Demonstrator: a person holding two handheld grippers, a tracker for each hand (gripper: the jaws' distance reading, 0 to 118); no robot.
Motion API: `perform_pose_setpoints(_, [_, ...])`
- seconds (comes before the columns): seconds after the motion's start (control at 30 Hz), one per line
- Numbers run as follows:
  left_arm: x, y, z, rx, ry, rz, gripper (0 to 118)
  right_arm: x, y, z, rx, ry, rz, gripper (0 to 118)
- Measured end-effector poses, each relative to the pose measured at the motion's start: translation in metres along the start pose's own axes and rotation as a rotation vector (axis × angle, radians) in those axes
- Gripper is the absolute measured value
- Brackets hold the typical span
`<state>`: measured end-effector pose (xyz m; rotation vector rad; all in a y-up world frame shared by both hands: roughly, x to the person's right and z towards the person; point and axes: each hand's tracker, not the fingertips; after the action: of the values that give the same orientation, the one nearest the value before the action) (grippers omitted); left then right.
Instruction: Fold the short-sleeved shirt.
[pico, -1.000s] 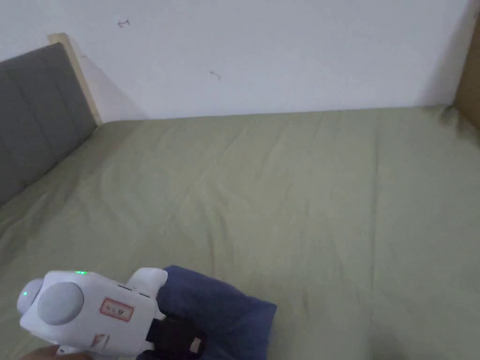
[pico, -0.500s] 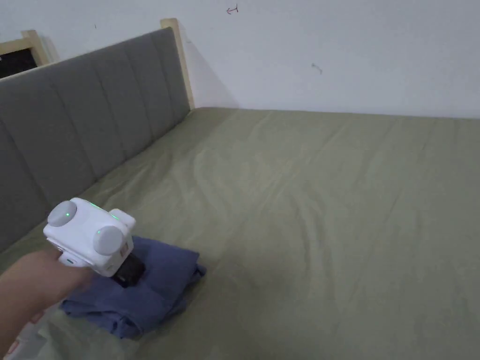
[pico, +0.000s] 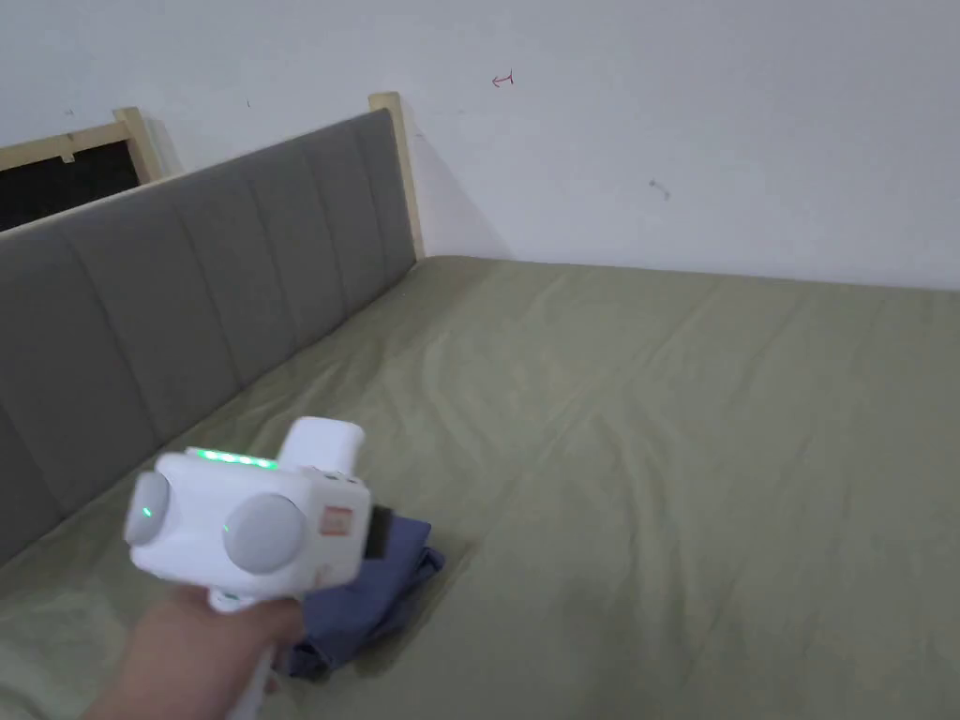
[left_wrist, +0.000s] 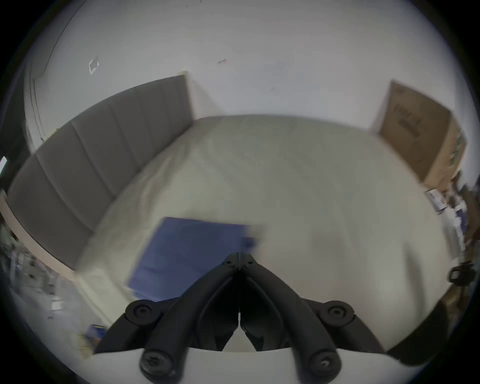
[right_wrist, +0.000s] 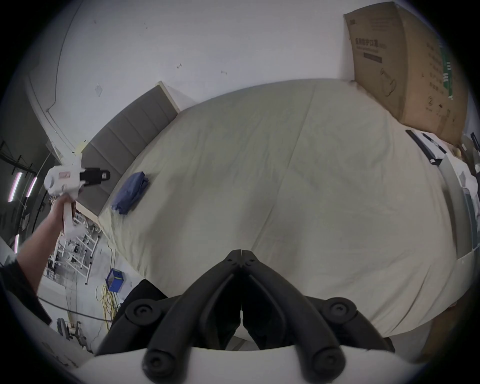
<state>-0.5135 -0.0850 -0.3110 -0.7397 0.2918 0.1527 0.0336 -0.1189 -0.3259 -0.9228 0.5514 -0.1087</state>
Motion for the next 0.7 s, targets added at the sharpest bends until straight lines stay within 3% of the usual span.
perform_pose_setpoints(0.07, [0.033,-0.014,0.015,0.028,-0.151,-0.003,0,0.004,0.005,0.013,0.028,0.001,-0.022,0])
perform_pose_setpoints(0.2, [0.108,-0.031,0.066,0.202,-0.284,0.031,0,0.009,0.013,0.051,0.119,0.022,-0.058,0])
perform_pose_setpoints(0.33, [0.166,-0.029,0.128,0.371,-0.424,0.048,0,0.004,0.019,0.102,0.271,0.021,-0.024,0])
perform_pose_setpoints(0.47, [0.202,-0.024,0.192,0.661,-0.356,-0.029,0,-0.018,0.015,0.160,0.560,-0.104,0.115,0])
perform_pose_setpoints(0.57, [0.211,-0.029,0.223,0.849,-0.219,-0.048,0,-0.033,0.002,0.192,0.831,-0.189,0.190,0])
perform_pose_setpoints(0.7, [0.226,-0.056,0.241,0.996,-0.041,-0.057,0,-0.044,-0.013,0.197,1.044,-0.459,0.241,0])
